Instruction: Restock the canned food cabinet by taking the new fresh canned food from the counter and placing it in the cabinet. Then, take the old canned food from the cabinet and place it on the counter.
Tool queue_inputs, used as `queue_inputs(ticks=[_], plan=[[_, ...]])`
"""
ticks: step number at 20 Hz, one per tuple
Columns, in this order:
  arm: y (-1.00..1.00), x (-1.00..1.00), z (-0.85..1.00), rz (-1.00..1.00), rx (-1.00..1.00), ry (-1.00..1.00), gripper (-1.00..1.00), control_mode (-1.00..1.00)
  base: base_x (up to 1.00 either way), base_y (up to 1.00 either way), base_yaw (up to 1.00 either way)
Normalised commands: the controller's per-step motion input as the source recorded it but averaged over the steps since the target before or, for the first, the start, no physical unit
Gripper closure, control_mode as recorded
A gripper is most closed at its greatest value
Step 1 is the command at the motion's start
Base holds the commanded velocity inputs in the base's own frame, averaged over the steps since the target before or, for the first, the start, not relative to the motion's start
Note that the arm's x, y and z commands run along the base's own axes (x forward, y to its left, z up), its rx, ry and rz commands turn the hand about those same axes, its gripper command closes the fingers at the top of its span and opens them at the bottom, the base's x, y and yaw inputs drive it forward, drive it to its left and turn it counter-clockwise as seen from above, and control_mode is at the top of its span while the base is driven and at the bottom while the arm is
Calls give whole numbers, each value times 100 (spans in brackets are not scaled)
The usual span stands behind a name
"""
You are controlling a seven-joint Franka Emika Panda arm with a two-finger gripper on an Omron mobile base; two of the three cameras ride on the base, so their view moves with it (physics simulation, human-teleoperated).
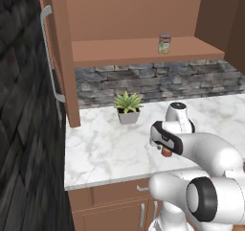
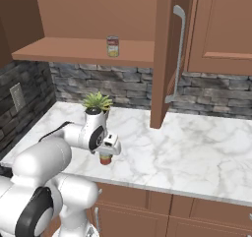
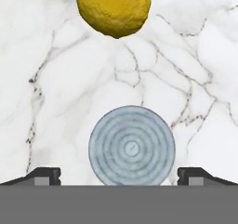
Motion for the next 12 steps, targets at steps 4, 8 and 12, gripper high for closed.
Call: queue_inputs(ticks=[4, 8, 12], plan=[[-13, 0, -14, 0, 0, 0, -100, -100, 0, 0, 0], [-7, 0, -14, 0, 0, 0, -100, -100, 0, 0, 0], [0, 0, -8, 0, -1, 0, -100, -100, 0, 0, 0]])
